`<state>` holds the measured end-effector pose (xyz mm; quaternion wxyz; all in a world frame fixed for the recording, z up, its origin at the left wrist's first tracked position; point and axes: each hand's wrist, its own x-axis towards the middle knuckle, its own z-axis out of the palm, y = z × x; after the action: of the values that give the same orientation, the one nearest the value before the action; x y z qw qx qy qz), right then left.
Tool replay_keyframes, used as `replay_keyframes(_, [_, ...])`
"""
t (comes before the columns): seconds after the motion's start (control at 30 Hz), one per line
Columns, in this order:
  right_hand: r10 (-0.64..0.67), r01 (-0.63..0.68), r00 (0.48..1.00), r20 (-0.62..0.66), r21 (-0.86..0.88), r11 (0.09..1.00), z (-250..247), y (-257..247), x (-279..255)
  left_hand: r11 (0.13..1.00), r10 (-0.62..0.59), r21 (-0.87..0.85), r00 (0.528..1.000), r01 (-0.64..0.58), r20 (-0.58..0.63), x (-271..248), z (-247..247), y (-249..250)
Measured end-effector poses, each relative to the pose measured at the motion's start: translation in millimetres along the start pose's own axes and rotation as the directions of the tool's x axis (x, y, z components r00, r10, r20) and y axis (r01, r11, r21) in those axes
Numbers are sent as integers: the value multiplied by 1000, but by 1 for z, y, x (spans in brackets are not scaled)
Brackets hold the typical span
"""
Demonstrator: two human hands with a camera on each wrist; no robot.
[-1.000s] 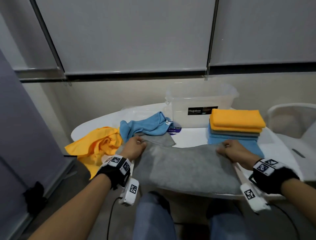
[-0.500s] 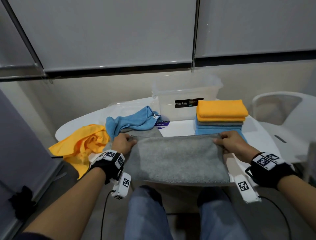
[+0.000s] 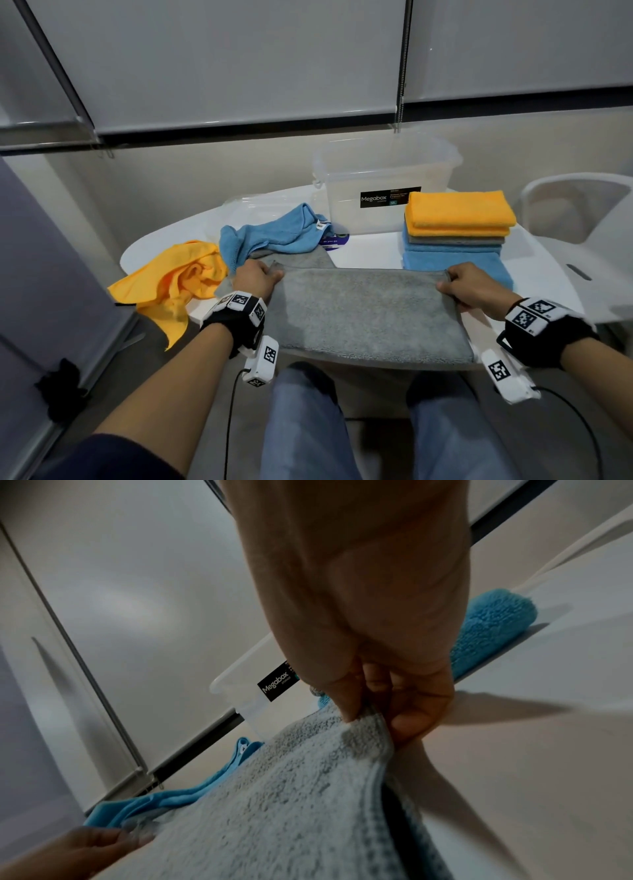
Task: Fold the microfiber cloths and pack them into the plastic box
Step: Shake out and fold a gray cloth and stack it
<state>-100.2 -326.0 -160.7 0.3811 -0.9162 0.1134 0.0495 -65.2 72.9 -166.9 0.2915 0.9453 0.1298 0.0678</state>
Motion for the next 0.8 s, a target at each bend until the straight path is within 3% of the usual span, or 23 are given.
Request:
replay_keyframes(0.1, [3, -3, 1000, -7, -9, 1000, 1, -4, -1, 1000, 19, 20, 1000, -19, -4, -4, -3, 2])
replay_keyframes(0.23, [46, -49, 992, 115, 16, 999, -12, -14, -3, 998, 61, 25, 997, -62, 37, -6, -15, 6])
replay_keyframes(0.3, [31, -12, 994, 106, -172, 985, -21, -28, -2, 996, 56, 57, 989, -64, 134, -6, -20, 5])
replay_keyframes(0.37, [-70, 63, 998, -4, -404, 913, -27, -51, -4, 999, 22, 27, 977, -28, 213, -6, -21, 2])
replay_keyframes(0.43, [-208, 166, 977, -41, -459, 873, -30, -80, -7, 999, -6, -44, 968, 18, 252, -5, -22, 5])
replay_keyframes(0.53, [-418, 426, 904, 93, -277, 861, -24, -133, -16, 982, 122, -168, 969, -86, 217, -7, -34, 27])
replay_keyframes(0.63, [-586, 614, 779, 224, -78, 786, -12, -188, -26, 902, 375, -300, 907, -310, 190, -16, -63, 72])
replay_keyframes(0.73, [-696, 690, 668, 262, 130, 712, -8, -225, -29, 784, 567, -403, 810, -472, 153, -31, -101, 120])
replay_keyframes(0.8, [-718, 668, 665, 205, 266, 695, -19, -238, -28, 747, 616, -414, 776, -520, 136, -33, -125, 143])
